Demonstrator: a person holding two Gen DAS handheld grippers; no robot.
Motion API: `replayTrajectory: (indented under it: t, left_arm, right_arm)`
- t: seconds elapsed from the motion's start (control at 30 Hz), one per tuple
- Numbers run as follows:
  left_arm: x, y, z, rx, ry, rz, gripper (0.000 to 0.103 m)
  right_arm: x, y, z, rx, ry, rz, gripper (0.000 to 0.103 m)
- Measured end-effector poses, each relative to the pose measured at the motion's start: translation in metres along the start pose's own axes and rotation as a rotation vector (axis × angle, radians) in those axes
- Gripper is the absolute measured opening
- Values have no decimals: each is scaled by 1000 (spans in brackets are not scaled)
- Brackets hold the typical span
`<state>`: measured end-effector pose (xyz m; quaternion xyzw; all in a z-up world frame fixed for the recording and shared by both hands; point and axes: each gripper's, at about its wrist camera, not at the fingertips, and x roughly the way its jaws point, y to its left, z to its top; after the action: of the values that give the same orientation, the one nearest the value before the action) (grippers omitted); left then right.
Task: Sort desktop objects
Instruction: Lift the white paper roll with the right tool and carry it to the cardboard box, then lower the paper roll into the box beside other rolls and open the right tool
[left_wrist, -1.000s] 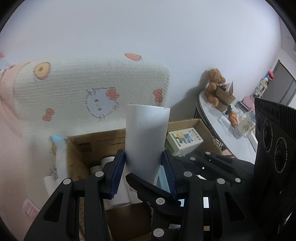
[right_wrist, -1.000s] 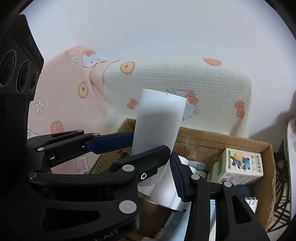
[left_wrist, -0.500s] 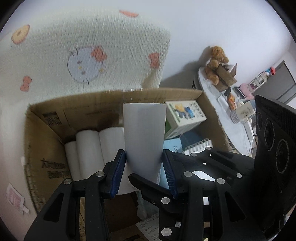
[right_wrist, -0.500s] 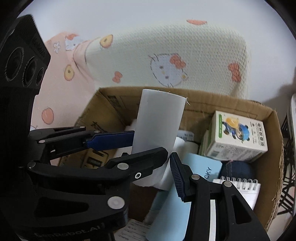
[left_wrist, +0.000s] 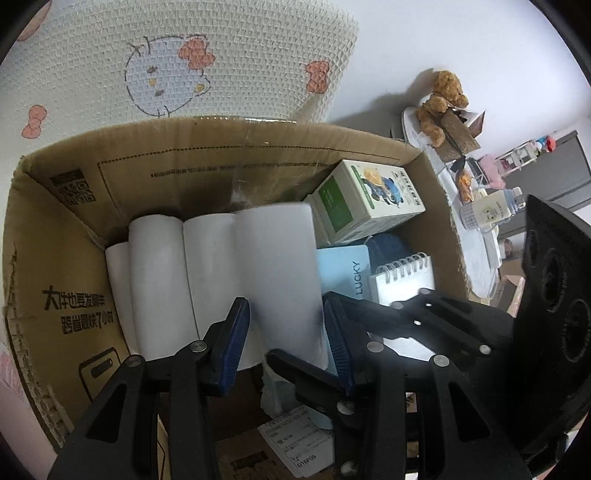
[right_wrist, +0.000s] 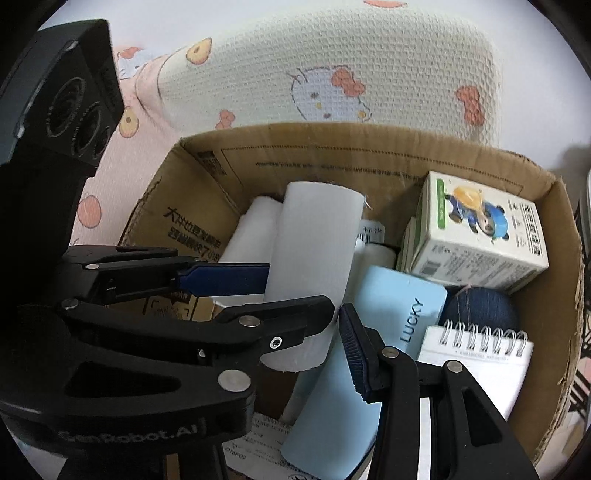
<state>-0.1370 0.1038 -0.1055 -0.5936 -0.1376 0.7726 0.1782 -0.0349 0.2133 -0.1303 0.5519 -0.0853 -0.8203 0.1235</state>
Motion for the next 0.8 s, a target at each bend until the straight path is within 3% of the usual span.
replayTrajectory:
  t: [0.3,0.43,0.5,0.57,0.67,0.8]
  left_arm:
    - [-18,-1,-1,41,-94,58,45]
    - [-24,-5,-2,88,-145,80,34]
    - [-24,-8,-4,101,-142,75,32]
    - [-22,-10,-5,111,-132,69,26]
    - [-16,-12,-7,131,-107,82,22]
    - [-11,-11,-8,139,-97,115,20]
  right_arm:
    - [-13,2,-3,-49,-39,-53,43]
    - [-20,8,-4,-143,-85,-106,42]
    - [-21,7,-4,-182,-92,-131,41]
    - [-17,4,-3,-190,-80,-137,32]
    - [-16,-3,-2,-185,-57,-124,32]
    - [-11,-3,-3,-214,-45,-173,32]
